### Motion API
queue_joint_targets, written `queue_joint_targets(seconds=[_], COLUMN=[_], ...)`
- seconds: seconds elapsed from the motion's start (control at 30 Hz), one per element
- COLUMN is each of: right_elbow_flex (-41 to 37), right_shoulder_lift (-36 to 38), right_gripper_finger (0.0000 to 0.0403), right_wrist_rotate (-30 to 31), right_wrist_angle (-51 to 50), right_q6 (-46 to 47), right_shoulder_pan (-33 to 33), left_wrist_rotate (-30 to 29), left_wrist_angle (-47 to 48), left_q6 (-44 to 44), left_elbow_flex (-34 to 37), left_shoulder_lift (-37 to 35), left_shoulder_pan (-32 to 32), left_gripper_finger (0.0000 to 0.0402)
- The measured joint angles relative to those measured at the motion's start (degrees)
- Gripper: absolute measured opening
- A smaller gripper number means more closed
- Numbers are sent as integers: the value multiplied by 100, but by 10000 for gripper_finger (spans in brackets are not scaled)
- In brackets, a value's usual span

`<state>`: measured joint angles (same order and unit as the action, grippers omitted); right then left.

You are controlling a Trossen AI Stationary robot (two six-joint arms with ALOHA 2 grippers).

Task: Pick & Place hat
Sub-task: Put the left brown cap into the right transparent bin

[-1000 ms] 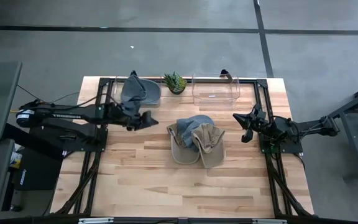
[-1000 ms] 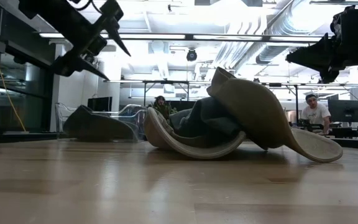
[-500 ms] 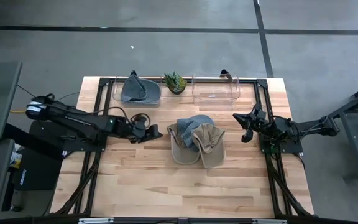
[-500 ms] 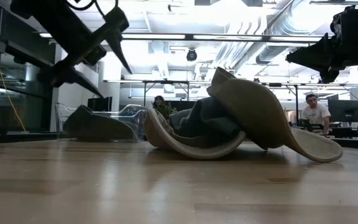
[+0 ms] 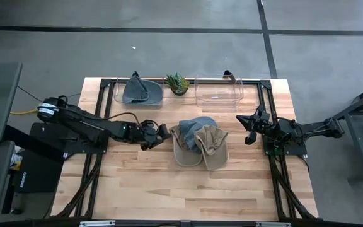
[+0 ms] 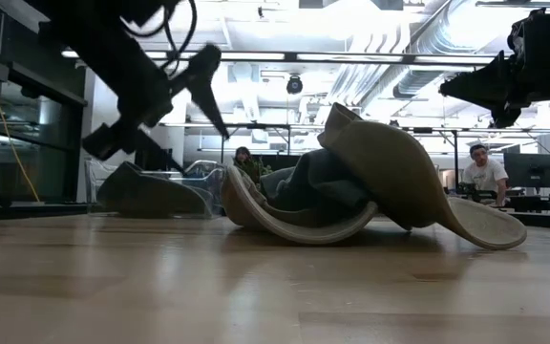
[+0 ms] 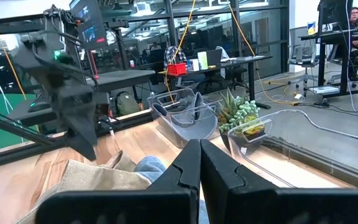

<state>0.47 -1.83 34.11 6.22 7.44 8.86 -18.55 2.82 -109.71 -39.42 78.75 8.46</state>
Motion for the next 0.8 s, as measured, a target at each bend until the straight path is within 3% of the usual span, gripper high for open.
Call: queue_joint_targets(seconds=[0.2, 0.5, 0.8], right_elbow_flex=[0, 0, -2], right_shoulder_lift=[0, 0, 0], right_gripper_finger=[0, 0, 0], right_wrist_rotate=[0, -1, -1], right_wrist_angle=[1, 2, 2], right_q6=[0, 0, 0], right_shoulder_pan=[2, 1, 0], left_wrist_rotate=[491, 1187, 1169], left_wrist_angle=[-154, -939, 474], left_q6=[-595, -521, 19], left_elbow_flex=[2, -9, -819], left_shoulder_lift=[193, 218, 218], left_shoulder_pan=[-494, -1145, -1147], left_gripper_finger=[298, 298, 298])
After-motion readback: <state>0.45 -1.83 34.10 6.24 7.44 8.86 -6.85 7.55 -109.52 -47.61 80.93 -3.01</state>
